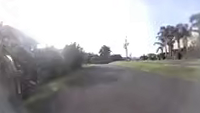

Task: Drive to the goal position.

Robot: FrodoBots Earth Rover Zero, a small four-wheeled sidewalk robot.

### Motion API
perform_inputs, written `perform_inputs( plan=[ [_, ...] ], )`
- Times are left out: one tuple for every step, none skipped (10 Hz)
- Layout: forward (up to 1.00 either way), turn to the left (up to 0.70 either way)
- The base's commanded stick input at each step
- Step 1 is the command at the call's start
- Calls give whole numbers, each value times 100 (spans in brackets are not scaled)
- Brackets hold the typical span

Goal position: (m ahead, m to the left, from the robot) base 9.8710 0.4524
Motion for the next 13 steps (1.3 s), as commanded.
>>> perform_inputs(
  plan=[
    [100, 0],
    [100, 0],
    [100, 0],
    [100, 0],
    [100, 0],
    [100, 27],
    [100, 27],
    [100, 27],
    [100, 27],
    [100, 27],
    [100, 0],
    [100, 0],
    [100, 0]
  ],
)
